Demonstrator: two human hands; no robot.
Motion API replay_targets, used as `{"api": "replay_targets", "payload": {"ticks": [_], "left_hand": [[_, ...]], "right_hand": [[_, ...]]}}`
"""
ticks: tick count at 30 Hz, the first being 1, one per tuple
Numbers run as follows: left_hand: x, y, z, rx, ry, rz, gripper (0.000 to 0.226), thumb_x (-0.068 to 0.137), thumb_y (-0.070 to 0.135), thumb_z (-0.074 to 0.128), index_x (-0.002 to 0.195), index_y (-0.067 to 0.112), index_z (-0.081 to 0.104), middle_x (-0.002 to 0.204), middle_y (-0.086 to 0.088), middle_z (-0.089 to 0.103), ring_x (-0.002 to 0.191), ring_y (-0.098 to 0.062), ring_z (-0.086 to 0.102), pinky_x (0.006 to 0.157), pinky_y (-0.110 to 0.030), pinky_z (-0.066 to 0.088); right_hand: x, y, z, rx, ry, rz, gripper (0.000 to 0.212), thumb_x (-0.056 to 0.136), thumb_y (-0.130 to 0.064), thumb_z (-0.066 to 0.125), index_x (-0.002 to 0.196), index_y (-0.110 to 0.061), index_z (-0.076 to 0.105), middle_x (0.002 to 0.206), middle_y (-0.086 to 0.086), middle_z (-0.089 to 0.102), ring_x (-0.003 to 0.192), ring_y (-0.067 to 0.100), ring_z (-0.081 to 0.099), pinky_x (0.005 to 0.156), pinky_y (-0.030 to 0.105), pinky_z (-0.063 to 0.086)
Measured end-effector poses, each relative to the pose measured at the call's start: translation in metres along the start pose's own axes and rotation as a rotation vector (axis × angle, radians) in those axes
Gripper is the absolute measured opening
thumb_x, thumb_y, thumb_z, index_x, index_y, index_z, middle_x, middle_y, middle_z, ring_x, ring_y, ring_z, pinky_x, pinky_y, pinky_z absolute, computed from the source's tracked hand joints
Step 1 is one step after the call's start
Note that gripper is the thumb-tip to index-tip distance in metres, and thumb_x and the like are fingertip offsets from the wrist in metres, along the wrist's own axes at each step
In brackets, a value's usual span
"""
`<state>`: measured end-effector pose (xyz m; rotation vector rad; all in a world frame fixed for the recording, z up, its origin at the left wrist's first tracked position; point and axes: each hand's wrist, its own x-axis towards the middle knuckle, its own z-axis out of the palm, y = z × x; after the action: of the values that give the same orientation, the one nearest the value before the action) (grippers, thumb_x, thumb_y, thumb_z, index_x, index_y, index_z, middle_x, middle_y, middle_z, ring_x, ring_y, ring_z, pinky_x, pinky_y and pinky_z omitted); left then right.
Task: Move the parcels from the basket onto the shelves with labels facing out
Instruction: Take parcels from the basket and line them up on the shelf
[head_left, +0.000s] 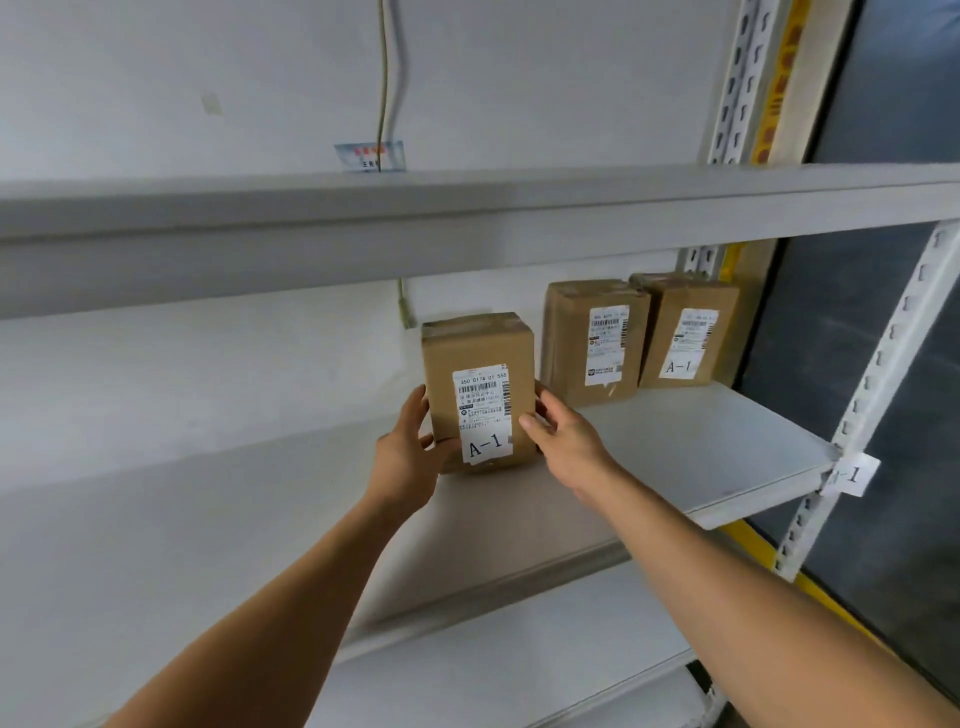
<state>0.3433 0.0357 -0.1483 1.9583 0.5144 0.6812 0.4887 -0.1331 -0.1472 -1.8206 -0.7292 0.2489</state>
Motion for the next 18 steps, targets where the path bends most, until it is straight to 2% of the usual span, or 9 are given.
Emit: {"api": "replay_targets", "payload": {"ticks": [2, 4, 6, 8, 10, 12, 15, 18], "left_hand": [[0.016, -0.004, 0.013, -0.027, -0.003, -0.02, 0.074, 0.093, 0.003, 0.073, 0.149, 0.044, 0.047, 0.123, 0.031, 0.067, 0.113, -0.016, 0.073, 0.099, -0.03, 0.059], [0.032, -0.005, 0.026, -0.055, 0.006, -0.033, 0.075, 0.092, 0.0, 0.072, 0.146, 0.046, 0.05, 0.12, 0.032, 0.068, 0.111, -0.015, 0.074, 0.098, -0.03, 0.059], [0.047, -0.005, 0.04, -0.063, 0.017, -0.042, 0.077, 0.091, -0.002, 0.072, 0.146, 0.047, 0.05, 0.122, 0.027, 0.07, 0.111, -0.014, 0.074, 0.1, -0.032, 0.059], [0.06, -0.003, 0.053, -0.071, 0.039, -0.046, 0.079, 0.09, -0.002, 0.072, 0.148, 0.047, 0.049, 0.125, 0.022, 0.071, 0.111, -0.014, 0.074, 0.102, -0.034, 0.058], [0.069, -0.001, 0.063, -0.079, 0.055, -0.055, 0.082, 0.09, -0.001, 0.073, 0.151, 0.047, 0.047, 0.13, 0.018, 0.07, 0.114, -0.016, 0.073, 0.102, -0.035, 0.058], [0.078, 0.0, 0.071, -0.081, 0.061, -0.073, 0.083, 0.09, 0.0, 0.073, 0.151, 0.049, 0.045, 0.133, 0.016, 0.069, 0.117, -0.018, 0.071, 0.103, -0.038, 0.058], [0.089, -0.004, 0.081, -0.083, 0.07, -0.089, 0.085, 0.088, 0.0, 0.074, 0.148, 0.053, 0.046, 0.132, 0.014, 0.071, 0.117, -0.019, 0.072, 0.102, -0.046, 0.059], [0.096, -0.004, 0.087, -0.077, 0.075, -0.068, 0.082, 0.09, -0.003, 0.073, 0.147, 0.052, 0.048, 0.13, 0.019, 0.07, 0.118, -0.018, 0.071, 0.102, -0.041, 0.059]], "right_hand": [[0.021, 0.009, -0.006, 0.0, -0.014, 0.007, 0.054, 0.107, -0.019, 0.06, 0.156, -0.037, 0.047, 0.14, -0.016, 0.063, 0.128, 0.0, 0.058, 0.114, 0.029, 0.045], [0.037, 0.017, -0.012, 0.002, -0.003, 0.015, 0.052, 0.107, -0.022, 0.06, 0.156, -0.035, 0.047, 0.141, -0.012, 0.062, 0.13, 0.007, 0.058, 0.108, 0.03, 0.048], [0.053, 0.023, -0.02, 0.006, 0.013, 0.039, 0.053, 0.108, -0.024, 0.059, 0.159, -0.029, 0.044, 0.146, -0.005, 0.059, 0.132, 0.013, 0.055, 0.101, 0.026, 0.044], [0.068, 0.028, -0.025, 0.011, 0.024, 0.064, 0.057, 0.108, -0.028, 0.06, 0.161, -0.028, 0.04, 0.149, -0.003, 0.056, 0.138, 0.017, 0.053, 0.109, 0.028, 0.042], [0.086, 0.041, -0.029, 0.01, 0.022, 0.06, 0.06, 0.105, -0.036, 0.062, 0.16, -0.036, 0.04, 0.151, -0.004, 0.057, 0.139, 0.019, 0.055, 0.119, 0.037, 0.042], [0.101, 0.054, -0.033, 0.009, 0.011, 0.059, 0.06, 0.102, -0.042, 0.062, 0.158, -0.042, 0.04, 0.152, -0.004, 0.059, 0.138, 0.018, 0.056, 0.119, 0.044, 0.044], [0.108, 0.05, -0.038, -0.01, 0.029, 0.037, 0.056, 0.107, -0.034, 0.059, 0.159, -0.041, 0.041, 0.151, -0.004, 0.059, 0.137, 0.018, 0.057, 0.117, 0.04, 0.045], [0.116, 0.052, -0.04, -0.031, 0.048, 0.017, 0.055, 0.108, -0.031, 0.058, 0.16, -0.04, 0.04, 0.152, -0.004, 0.059, 0.138, 0.018, 0.056, 0.115, 0.033, 0.044]]}}
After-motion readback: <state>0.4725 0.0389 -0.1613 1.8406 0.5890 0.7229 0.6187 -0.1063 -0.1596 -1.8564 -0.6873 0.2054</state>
